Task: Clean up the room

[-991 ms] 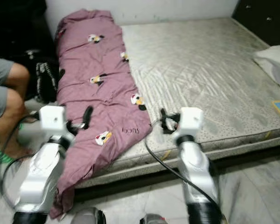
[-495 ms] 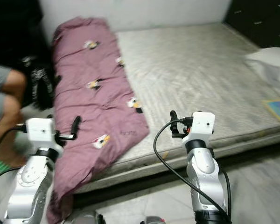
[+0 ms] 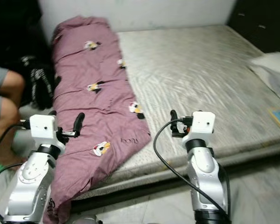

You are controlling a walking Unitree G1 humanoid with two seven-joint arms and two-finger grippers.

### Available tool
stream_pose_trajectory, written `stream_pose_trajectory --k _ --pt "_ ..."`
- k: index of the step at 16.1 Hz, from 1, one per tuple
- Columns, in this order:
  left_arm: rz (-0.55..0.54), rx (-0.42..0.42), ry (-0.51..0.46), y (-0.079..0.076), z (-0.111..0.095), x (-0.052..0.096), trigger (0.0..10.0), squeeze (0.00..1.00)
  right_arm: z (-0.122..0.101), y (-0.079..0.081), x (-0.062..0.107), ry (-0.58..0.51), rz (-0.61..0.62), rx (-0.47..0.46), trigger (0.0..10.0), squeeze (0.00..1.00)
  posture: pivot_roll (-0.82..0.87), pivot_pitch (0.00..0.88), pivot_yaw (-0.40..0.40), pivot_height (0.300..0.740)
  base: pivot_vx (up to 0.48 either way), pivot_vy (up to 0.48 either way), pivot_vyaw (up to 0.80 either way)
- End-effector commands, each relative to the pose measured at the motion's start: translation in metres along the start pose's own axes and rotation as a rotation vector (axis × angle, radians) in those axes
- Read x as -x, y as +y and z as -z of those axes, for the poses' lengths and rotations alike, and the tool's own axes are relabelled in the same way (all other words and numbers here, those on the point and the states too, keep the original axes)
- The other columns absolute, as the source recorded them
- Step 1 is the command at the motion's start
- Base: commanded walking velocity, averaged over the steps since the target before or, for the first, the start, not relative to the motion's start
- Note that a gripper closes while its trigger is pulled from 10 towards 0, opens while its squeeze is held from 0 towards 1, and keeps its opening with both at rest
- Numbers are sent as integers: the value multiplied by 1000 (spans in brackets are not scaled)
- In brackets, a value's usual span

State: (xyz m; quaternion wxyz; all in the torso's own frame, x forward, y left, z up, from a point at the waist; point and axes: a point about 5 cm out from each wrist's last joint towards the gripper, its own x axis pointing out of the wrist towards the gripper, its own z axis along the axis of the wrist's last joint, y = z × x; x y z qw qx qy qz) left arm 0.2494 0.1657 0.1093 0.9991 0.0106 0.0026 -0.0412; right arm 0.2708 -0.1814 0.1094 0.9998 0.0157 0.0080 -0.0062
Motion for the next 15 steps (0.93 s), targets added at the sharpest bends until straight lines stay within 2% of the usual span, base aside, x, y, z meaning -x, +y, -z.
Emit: stream_pose_trajectory --k 1,3,7,12,15 --pt "-2 2 -20 -1 -4 -1 10000 0 1 -3 1 8 12 2 10000 0 -16 0 -3 740 0 0 0" --pt "-21 -4 -36 -1 -7 -1 10000 0 1 -2 0 10 13 4 10000 0 -13 0 -4 740 0 0 0" --pt "-39 12 -2 -1 -5 -3 10000 0 3 -2 -1 18 18 4 10000 0 -14 0 -4 740 0 0 0" --pt "-3 33 -12 -4 -10 -3 10000 0 2 4 -5 23 -4 27 10000 0 -4 0 0 740 0 0 -770" --pt "-15 30 -8 -3 -10 -1 10000 0 2 5 -4 22 -5 18 10000 0 -10 3 2 740 0 0 0"
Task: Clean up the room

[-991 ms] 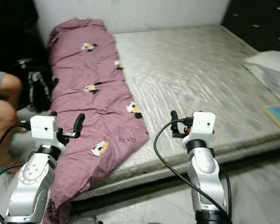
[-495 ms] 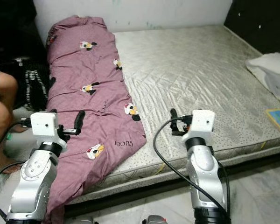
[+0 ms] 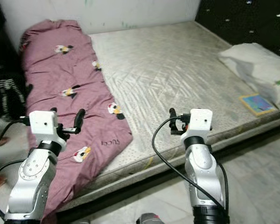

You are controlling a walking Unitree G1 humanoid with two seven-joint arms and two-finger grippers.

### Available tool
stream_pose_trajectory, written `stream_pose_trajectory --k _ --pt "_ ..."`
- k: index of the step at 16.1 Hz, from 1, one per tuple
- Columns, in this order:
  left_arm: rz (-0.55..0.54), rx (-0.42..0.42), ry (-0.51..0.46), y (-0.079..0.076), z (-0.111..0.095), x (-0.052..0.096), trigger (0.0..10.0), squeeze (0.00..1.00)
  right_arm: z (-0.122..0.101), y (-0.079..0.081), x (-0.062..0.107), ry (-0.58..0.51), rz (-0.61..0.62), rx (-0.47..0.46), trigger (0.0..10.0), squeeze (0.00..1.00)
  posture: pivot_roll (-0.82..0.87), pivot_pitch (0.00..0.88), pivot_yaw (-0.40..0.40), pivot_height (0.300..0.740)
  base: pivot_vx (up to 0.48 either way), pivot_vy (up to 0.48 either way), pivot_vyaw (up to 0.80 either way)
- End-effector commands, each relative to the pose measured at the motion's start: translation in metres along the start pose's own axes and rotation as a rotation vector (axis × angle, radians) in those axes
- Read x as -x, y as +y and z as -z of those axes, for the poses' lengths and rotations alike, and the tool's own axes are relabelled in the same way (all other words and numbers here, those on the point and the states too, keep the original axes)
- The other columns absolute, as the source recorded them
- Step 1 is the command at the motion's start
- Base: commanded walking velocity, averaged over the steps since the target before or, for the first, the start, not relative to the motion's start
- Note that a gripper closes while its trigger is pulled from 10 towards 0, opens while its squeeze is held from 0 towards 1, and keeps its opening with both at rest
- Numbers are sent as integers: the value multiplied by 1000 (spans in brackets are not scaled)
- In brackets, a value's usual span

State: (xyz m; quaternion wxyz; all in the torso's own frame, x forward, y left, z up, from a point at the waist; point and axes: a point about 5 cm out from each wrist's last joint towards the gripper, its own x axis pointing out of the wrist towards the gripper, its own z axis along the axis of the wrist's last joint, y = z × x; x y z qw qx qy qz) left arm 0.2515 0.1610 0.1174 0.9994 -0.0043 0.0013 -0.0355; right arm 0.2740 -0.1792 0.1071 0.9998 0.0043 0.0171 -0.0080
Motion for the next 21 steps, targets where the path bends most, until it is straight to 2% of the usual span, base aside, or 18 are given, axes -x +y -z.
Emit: stream_pose_trajectory --k 1,5,15,17,21 --pt "-10 -2 -5 2 -2 2 10000 0 0 2 0 4 -10 -7 10000 0 -12 4 2 740 0 0 0" --pt "-38 4 2 3 -2 3 10000 0 1 2 1 9 -19 -13 10000 0 -15 2 -1 740 0 0 0" --pt "-109 0 -11 10 -4 1 10000 0 0 2 0 2 -35 -14 10000 0 -17 0 -3 617 0 0 0" --pt "-131 0 -26 11 -5 0 10000 0 0 2 0 3 -34 -17 10000 0 -15 0 -4 617 0 0 0" --pt "-82 31 -14 7 -5 0 10000 0 0 3 -2 7 -39 -16 10000 0 -16 1 -7 617 0 0 0"
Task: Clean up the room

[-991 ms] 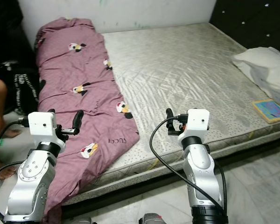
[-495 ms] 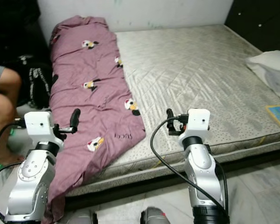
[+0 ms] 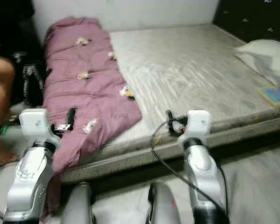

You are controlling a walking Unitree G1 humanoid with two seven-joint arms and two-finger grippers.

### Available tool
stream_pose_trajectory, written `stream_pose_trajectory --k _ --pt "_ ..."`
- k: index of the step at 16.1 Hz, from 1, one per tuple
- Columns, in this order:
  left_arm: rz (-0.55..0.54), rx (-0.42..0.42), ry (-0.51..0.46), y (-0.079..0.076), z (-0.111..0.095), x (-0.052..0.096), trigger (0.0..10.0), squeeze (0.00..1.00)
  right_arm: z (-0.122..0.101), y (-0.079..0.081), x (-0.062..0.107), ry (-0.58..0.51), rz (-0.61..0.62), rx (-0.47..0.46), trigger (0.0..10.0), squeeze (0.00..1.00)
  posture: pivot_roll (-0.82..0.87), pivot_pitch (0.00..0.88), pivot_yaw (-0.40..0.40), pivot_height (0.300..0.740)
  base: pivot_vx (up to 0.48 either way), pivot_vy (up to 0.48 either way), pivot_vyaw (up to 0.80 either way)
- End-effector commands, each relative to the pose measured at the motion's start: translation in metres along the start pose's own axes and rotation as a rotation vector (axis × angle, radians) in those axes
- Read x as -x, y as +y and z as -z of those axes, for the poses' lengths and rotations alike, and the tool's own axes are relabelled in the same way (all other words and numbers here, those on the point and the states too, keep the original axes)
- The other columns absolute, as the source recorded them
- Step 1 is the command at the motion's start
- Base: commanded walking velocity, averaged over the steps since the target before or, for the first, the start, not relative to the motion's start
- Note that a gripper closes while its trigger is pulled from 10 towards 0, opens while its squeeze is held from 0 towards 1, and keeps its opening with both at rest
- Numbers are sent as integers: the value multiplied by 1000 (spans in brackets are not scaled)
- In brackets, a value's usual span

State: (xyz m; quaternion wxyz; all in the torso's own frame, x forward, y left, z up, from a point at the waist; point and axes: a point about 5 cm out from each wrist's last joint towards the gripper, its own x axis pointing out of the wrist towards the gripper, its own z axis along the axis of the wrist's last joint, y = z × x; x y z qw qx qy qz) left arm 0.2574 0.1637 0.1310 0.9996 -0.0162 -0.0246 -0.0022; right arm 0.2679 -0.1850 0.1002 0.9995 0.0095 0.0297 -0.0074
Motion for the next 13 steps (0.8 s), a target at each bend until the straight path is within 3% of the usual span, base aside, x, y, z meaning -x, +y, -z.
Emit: stream_pose_trajectory --k 1,5,13 --pt "-23 37 45 5 8 5 10000 0 -8 9 -8 -22 -37 -4 10000 0 -18 14 -10 617 0 0 0" --pt "-39 55 38 9 7 3 10000 0 -9 9 -8 -28 -49 12 10000 0 -23 19 -13 617 61 0 0" --pt "-12 71 39 5 7 3 10000 0 -9 12 -8 -31 -72 26 10000 0 -26 25 -14 617 348 0 108"
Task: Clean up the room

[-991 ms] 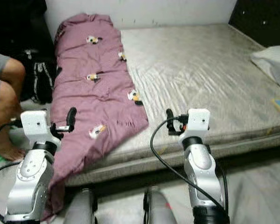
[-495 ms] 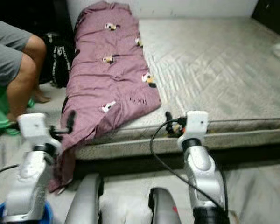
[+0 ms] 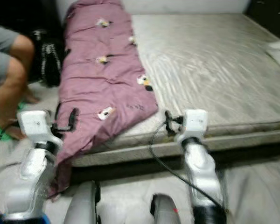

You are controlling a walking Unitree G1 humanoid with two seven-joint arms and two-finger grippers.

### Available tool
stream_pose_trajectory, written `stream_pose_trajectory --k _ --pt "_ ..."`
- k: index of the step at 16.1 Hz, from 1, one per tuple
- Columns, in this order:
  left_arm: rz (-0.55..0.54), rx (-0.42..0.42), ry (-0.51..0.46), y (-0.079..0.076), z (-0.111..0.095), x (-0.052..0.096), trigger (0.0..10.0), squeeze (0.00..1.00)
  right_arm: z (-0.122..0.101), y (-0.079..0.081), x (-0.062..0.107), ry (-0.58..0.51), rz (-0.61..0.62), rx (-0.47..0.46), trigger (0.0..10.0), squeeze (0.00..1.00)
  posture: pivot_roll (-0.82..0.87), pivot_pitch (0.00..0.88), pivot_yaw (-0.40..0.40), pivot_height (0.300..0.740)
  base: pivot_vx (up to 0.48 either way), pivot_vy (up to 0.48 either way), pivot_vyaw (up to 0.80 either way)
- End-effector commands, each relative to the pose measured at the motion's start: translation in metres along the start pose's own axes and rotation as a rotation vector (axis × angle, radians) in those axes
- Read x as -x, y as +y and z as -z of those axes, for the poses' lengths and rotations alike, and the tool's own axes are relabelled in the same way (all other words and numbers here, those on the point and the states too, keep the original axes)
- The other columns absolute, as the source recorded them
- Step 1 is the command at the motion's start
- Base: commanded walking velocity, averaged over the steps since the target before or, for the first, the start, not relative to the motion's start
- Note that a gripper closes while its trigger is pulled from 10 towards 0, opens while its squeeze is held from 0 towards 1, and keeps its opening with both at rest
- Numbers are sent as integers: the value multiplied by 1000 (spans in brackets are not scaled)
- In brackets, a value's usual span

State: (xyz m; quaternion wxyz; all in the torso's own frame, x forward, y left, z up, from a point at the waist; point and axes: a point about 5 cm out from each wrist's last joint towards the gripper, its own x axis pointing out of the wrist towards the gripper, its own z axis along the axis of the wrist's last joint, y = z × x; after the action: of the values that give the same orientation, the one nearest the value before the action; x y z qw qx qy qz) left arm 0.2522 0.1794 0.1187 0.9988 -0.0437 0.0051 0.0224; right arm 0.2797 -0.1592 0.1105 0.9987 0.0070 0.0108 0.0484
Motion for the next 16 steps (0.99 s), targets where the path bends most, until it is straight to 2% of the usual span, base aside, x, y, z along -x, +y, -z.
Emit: stream_pose_trajectory --k 1,7,10,12,16 --pt "41 17 -17 -12 -4 -2 10000 0 1 -14 5 7 40 17 10000 0 -26 26 -13 617 386 0 0" --pt "43 14 -8 -12 -2 -2 10000 0 2 -13 5 8 41 0 10000 0 -24 29 -13 617 366 0 0" --pt "28 8 15 -12 1 -3 10000 0 2 -14 5 9 38 2 10000 0 -25 30 -14 617 180 0 0" --pt "-16 -14 24 -7 3 -5 10000 0 2 -14 5 10 38 -2 10000 0 -27 29 -15 612 0 0 0" --pt "-119 -52 83 11 10 -14 10000 0 0 -21 8 5 45 3 10000 0 -32 28 -16 562 0 0 0"
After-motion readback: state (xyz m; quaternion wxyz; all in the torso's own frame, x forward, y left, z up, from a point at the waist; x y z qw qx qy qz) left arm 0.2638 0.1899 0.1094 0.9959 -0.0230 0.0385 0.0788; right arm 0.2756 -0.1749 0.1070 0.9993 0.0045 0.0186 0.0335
